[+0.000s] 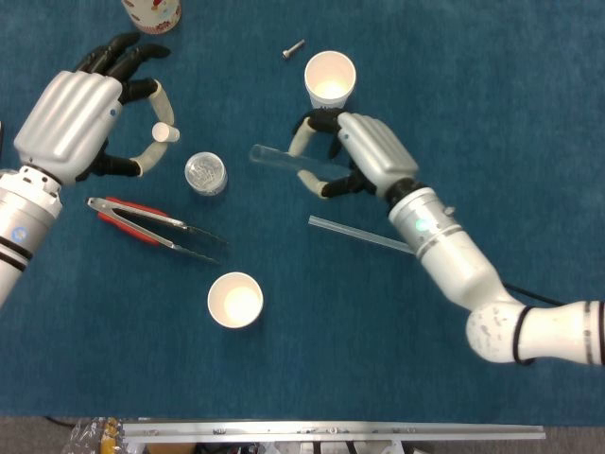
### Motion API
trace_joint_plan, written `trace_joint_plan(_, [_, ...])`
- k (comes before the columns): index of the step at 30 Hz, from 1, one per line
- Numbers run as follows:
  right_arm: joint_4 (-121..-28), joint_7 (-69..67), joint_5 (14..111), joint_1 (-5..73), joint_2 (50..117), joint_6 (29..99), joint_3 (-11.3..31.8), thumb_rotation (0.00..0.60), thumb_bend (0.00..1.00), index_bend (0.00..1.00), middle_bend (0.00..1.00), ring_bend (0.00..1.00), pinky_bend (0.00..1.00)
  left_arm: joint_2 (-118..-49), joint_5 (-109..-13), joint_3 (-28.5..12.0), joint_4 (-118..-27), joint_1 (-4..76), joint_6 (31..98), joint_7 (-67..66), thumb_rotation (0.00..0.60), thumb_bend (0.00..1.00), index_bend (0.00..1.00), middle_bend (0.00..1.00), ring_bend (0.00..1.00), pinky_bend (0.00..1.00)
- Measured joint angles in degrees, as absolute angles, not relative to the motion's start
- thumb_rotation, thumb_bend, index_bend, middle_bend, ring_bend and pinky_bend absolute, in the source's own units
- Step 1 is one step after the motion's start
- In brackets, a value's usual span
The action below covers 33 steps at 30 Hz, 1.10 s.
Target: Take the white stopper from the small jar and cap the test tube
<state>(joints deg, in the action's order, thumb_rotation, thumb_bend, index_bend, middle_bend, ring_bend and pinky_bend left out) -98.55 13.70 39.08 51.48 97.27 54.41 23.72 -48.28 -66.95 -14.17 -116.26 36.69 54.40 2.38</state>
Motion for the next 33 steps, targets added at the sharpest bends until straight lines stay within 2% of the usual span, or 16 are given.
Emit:
trace_joint_plan(20, [-89.03, 10.73, 38.66, 57.34, 107.02, 55.88, 26.71, 0.6, 0.36, 0.61, 0.34, 0.22, 0.43, -47.11, -63.42, -14.96, -116.34, 37.2, 51.42, 7.59, 0.6, 0.38, 0.57, 0.13, 0.0, 0.02])
trace_joint_plan(33, [-85.21, 8.82, 38.58, 59.28, 110.75, 55.87, 28.52, 0.6, 0.36, 0.61, 0.34, 0.22, 0.43, -49.95, -61.68, -14.73, -115.84, 37.42, 50.44, 10.15, 0.6, 0.38, 0.57, 0.13, 0.0, 0.02])
